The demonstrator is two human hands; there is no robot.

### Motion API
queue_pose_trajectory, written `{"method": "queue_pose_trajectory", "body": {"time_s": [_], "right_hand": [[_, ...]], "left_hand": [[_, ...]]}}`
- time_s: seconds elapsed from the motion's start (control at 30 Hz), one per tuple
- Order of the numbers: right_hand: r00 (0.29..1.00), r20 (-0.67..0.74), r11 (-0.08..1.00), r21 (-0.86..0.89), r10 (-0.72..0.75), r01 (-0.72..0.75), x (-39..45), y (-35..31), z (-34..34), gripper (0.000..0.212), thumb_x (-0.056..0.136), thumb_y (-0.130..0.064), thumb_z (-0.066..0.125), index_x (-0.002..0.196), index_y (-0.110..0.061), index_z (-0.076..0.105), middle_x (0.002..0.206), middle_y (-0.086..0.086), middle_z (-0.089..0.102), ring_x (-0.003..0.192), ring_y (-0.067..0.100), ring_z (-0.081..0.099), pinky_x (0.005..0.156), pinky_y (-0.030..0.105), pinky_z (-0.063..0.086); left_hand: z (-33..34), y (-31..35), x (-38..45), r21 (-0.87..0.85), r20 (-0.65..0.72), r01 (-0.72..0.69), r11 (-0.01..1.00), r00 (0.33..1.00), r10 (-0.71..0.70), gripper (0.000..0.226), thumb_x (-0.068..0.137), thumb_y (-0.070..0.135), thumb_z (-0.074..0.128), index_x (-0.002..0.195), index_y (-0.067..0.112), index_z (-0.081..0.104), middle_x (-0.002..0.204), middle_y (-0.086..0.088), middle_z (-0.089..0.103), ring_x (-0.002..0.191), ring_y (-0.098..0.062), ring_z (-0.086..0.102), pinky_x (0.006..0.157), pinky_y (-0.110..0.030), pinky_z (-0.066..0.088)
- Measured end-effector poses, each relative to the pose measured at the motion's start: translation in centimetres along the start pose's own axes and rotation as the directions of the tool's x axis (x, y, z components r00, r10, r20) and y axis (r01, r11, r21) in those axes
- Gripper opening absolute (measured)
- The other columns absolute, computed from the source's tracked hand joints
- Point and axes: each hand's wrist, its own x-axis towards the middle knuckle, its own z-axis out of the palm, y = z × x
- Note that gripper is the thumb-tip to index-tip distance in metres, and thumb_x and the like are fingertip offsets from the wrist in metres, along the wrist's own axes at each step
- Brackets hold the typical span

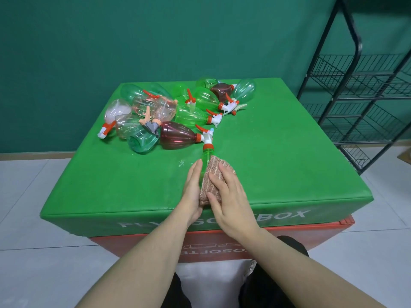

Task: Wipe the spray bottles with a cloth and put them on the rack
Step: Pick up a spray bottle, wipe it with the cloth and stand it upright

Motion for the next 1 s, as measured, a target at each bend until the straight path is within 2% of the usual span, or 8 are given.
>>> {"method": "queue_pose_trajectory", "body": {"time_s": [0.13, 0.2, 0.33, 0.47, 0.57, 0.7, 0.87, 1.0], "right_hand": [[0.998, -0.059, 0.998, 0.064, 0.027, -0.023, 0.7, -0.6, -1.1, 0.038, 0.104, -0.041, 0.044, 0.131, -0.016, 0.052, 0.156, 0.004, 0.037, 0.147, 0.02, 0.032, 0.119, 0.045, 0.032], [0.995, -0.085, 0.996, 0.077, 0.057, -0.051, 1.8, -0.9, -1.6, 0.036, 0.104, -0.04, 0.044, 0.123, -0.011, 0.056, 0.151, 0.003, 0.042, 0.142, 0.019, 0.037, 0.116, 0.039, 0.034], [0.996, -0.054, 0.997, 0.029, 0.071, -0.069, 4.0, -1.9, -2.0, 0.04, 0.106, -0.032, 0.044, 0.14, -0.013, 0.051, 0.151, 0.002, 0.044, 0.141, 0.016, 0.035, 0.12, 0.035, 0.029], [0.99, 0.06, 0.99, 0.053, 0.126, -0.13, 6.1, -2.2, -2.5, 0.048, 0.107, -0.03, 0.042, 0.153, -0.017, 0.041, 0.161, 0.004, 0.035, 0.148, 0.02, 0.028, 0.125, 0.035, 0.02], [0.961, 0.134, 0.955, 0.143, 0.242, -0.261, 7.7, -2.2, -2.3, 0.05, 0.107, -0.031, 0.04, 0.156, -0.02, 0.037, 0.165, -0.001, 0.028, 0.15, 0.017, 0.027, 0.122, 0.029, 0.017], [0.933, 0.129, 0.91, 0.212, 0.335, -0.356, 8.3, -2.0, -1.5, 0.05, 0.106, -0.036, 0.039, 0.155, -0.025, 0.039, 0.162, -0.006, 0.035, 0.147, 0.016, 0.035, 0.121, 0.035, 0.028], [0.968, 0.112, 0.963, 0.126, 0.225, -0.239, 7.0, -2.0, -1.3, 0.048, 0.107, -0.03, 0.038, 0.155, -0.022, 0.04, 0.162, 0.0, 0.035, 0.146, 0.021, 0.035, 0.122, 0.034, 0.025], [0.993, 0.088, 0.997, -0.033, 0.076, -0.074, 5.0, -1.7, -1.0, 0.053, 0.106, -0.035, 0.031, 0.155, -0.017, 0.04, 0.162, 0.006, 0.033, 0.147, 0.025, 0.031, 0.124, 0.04, 0.023]], "left_hand": [[0.0, 0.3, 0.1, -0.022, 0.035, -0.034, 0.999, 0.999, 0.035, 0.069, 0.082, 0.061, 0.067, 0.139, 0.026, 0.054, 0.126, -0.014, 0.071, 0.108, -0.031, 0.072, 0.093, -0.05, 0.058], [0.1, 0.3, 0.0, 0.021, 0.048, -0.023, 0.999, 0.999, 0.022, 0.068, 0.085, 0.067, 0.066, 0.14, 0.028, 0.055, 0.129, -0.012, 0.07, 0.111, -0.031, 0.071, 0.098, -0.056, 0.054], [0.0, 0.2, 0.2, 0.07, 0.079, -0.02, 0.997, 0.997, 0.015, 0.068, 0.09, 0.073, 0.055, 0.143, 0.03, 0.055, 0.134, -0.006, 0.069, 0.12, -0.027, 0.068, 0.091, -0.054, 0.057], [0.0, 0.7, -0.2, 0.09, 0.114, -0.013, 0.996, 0.993, 0.003, 0.049, 0.101, 0.062, 0.041, 0.139, 0.037, 0.057, 0.126, 0.002, 0.073, 0.108, -0.019, 0.074, 0.074, -0.049, 0.061], [0.0, 0.8, -0.6, 0.053, 0.108, 0.005, 0.999, 0.994, -0.011, 0.049, 0.102, 0.058, 0.04, 0.14, 0.032, 0.057, 0.121, -0.003, 0.075, 0.103, -0.021, 0.075, 0.079, -0.054, 0.061], [-0.4, 0.7, -0.5, 0.001, 0.082, 0.028, 1.0, 0.996, -0.028, 0.051, 0.105, 0.056, 0.039, 0.14, 0.025, 0.059, 0.123, -0.009, 0.074, 0.106, -0.026, 0.075, 0.088, -0.06, 0.058], [-0.4, 0.7, -0.5, -0.026, 0.067, 0.047, 0.999, 0.997, -0.045, 0.05, 0.106, 0.056, 0.037, 0.13, 0.024, 0.066, 0.118, -0.008, 0.076, 0.103, -0.023, 0.075, 0.081, -0.052, 0.058], [-0.4, 0.2, -0.1, -0.051, 0.055, 0.04, 0.998, 0.998, -0.037, 0.053, 0.104, 0.059, 0.038, 0.137, 0.026, 0.063, 0.127, -0.006, 0.073, 0.115, -0.023, 0.071, 0.084, -0.043, 0.056]]}}
